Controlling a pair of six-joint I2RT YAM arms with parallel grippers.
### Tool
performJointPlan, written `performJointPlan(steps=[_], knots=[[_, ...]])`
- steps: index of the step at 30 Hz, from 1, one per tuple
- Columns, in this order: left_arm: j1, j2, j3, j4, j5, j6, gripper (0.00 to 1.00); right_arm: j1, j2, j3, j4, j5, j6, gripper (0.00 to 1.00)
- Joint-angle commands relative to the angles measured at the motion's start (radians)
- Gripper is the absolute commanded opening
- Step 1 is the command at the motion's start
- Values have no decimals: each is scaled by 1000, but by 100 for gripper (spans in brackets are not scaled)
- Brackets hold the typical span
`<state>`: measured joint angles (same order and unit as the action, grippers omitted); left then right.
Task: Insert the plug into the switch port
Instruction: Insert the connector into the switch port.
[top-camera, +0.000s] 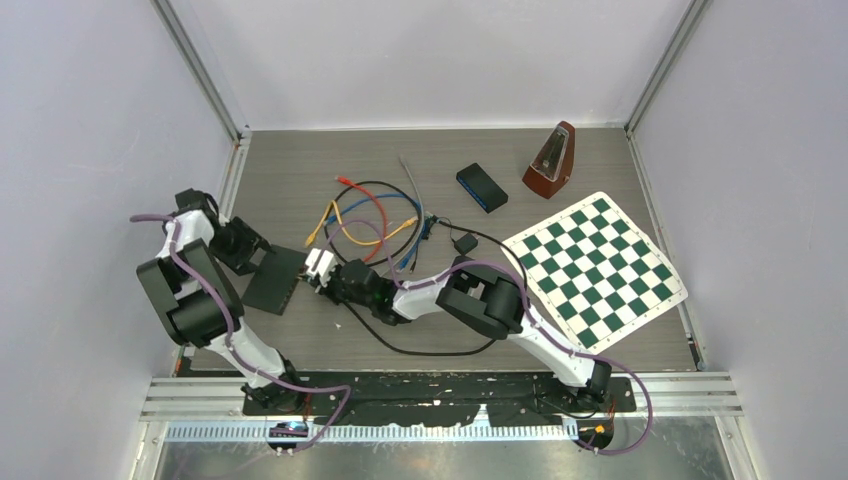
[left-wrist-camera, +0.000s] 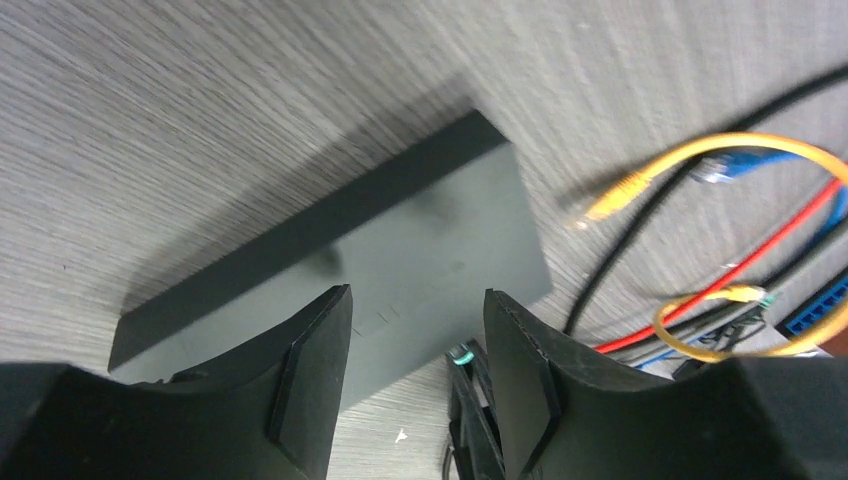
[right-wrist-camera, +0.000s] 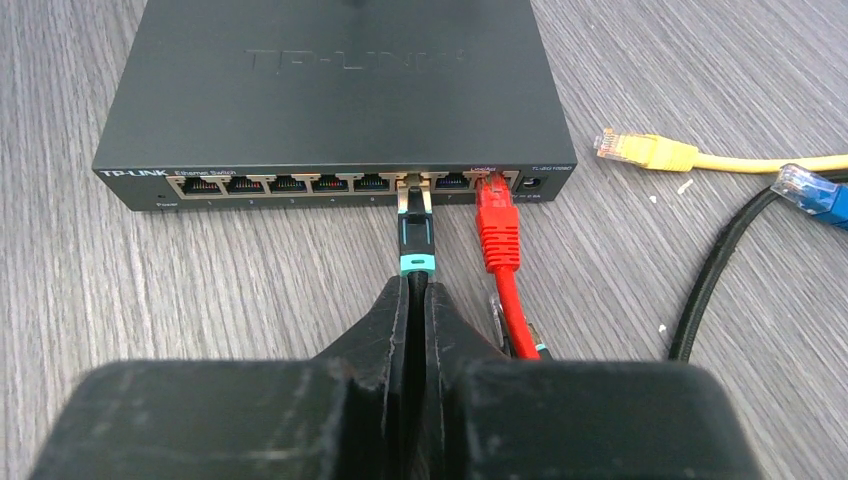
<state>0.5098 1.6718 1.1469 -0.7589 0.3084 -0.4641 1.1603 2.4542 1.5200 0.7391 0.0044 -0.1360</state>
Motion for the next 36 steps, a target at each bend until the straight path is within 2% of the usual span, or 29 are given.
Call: performJointPlan(steps=[1, 4, 6, 14, 18, 24, 29, 33, 36], knots=[[1, 70, 41, -49, -54, 27, 54, -4, -62, 25, -55, 26, 29, 11], [1, 68, 46, -44, -69, 37, 54, -5, -64, 36, -102, 34, 22, 21], [2, 68, 68, -56, -89, 44, 54, -5, -68, 37, -115, 24, 15, 24], [2, 105, 139, -102, -172, 73, 53, -5, -70, 55, -140, 9, -1, 25], [1, 131, 124, -87, -128, 76, 51, -4, -56, 77, -148, -34, -3, 20], [-8, 143, 72, -78, -29, 68, 42, -2, -32, 115, -143, -59, 2, 5], [-10, 124, 10, -62, 45, 53, 33, 2, -8, 152, -116, -59, 41, 5], [-10, 136, 10, -79, 111, 57, 28, 3, 16, 211, -138, 17, 102, 5], [-10, 138, -12, -68, 154, 55, 24, 4, 39, 252, -148, -9, 104, 5]])
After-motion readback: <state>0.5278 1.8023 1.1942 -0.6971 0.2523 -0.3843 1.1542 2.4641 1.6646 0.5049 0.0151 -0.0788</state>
